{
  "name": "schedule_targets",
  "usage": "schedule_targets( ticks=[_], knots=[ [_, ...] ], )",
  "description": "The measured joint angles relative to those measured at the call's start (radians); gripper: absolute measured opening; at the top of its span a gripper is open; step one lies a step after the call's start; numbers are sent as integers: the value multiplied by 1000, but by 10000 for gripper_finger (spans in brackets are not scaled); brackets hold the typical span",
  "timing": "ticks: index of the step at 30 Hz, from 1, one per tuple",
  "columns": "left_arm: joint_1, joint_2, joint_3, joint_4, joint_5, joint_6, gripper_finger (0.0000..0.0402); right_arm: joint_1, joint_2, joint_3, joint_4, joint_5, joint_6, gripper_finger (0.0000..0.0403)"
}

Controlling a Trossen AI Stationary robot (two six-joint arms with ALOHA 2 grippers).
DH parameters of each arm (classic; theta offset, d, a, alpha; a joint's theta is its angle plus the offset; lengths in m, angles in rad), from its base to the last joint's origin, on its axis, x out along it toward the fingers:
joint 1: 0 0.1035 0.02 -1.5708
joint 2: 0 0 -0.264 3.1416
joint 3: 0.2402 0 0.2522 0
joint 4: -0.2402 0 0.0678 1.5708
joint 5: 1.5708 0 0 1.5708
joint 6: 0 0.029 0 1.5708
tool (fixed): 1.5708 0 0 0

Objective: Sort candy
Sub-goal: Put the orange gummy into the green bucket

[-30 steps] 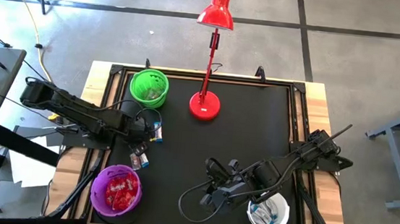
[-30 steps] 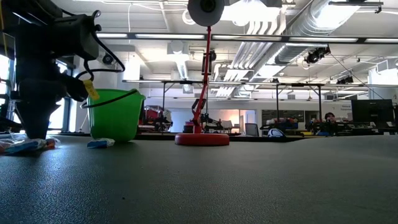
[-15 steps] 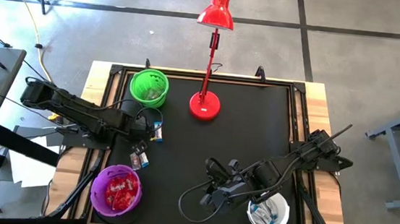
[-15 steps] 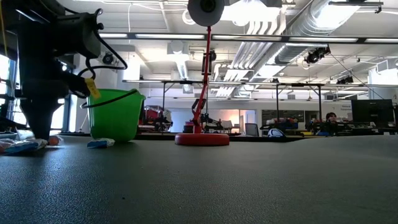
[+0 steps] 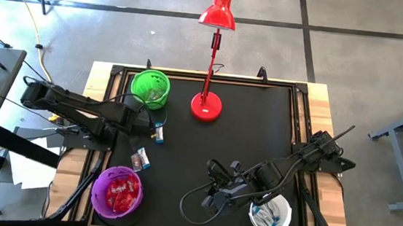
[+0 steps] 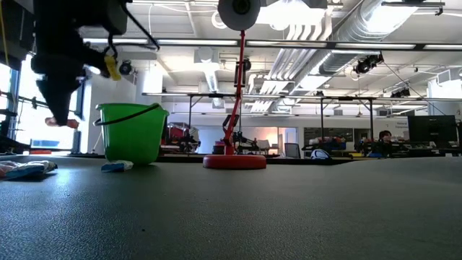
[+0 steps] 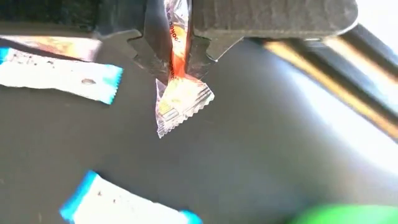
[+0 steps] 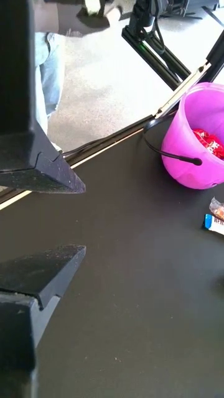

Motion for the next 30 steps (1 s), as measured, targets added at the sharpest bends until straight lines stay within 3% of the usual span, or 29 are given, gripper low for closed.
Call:
schedule_targets(
  ticks=[8, 14, 18, 23, 30],
  knots=[
    [39, -42, 166, -105, -249, 73, 21, 0, 0, 0, 0, 0, 0, 142],
    [189, -95, 203, -69, -314, 221, 22, 0, 0, 0, 0, 0, 0, 142],
    [348, -101, 209, 47, -281, 390, 22, 0, 0, 0, 0, 0, 0, 142],
    [555, -65, 209, 212, -152, 554, 22, 0, 0, 0, 0, 0, 0, 142],
    [716, -10, 209, 260, 28, 547, 24, 0, 0, 0, 0, 0, 0, 142]
  ],
)
